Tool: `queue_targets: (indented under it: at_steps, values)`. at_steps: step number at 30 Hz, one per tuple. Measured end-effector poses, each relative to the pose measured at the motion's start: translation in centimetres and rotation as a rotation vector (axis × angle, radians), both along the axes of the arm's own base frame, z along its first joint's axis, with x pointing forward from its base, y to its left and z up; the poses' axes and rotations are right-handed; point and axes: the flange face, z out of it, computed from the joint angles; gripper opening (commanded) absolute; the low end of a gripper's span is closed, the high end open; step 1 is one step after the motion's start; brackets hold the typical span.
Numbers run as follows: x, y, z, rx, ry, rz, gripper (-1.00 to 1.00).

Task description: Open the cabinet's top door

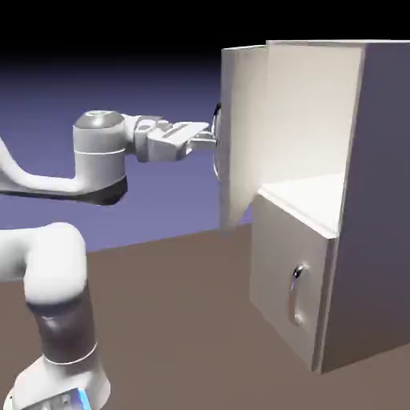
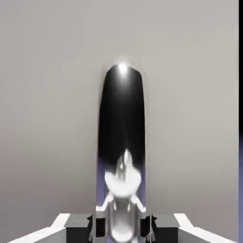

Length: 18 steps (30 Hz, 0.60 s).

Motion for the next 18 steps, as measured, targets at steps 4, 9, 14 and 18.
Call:
queue_targets:
  at_steps: [4,9,14,18]
  values:
    - [-0.7,2.9,0.0,0.000,0.000,-0.102,-1.00]
    - [-1.2,6.9,0.0,0.001,0.000,-0.243,-1.00]
    - [-1.1,11.5,0.0,0.001,0.000,-0.401,-1.00]
    - [-0.4,15.2,0.0,0.001,0.000,-0.529,-1.00]
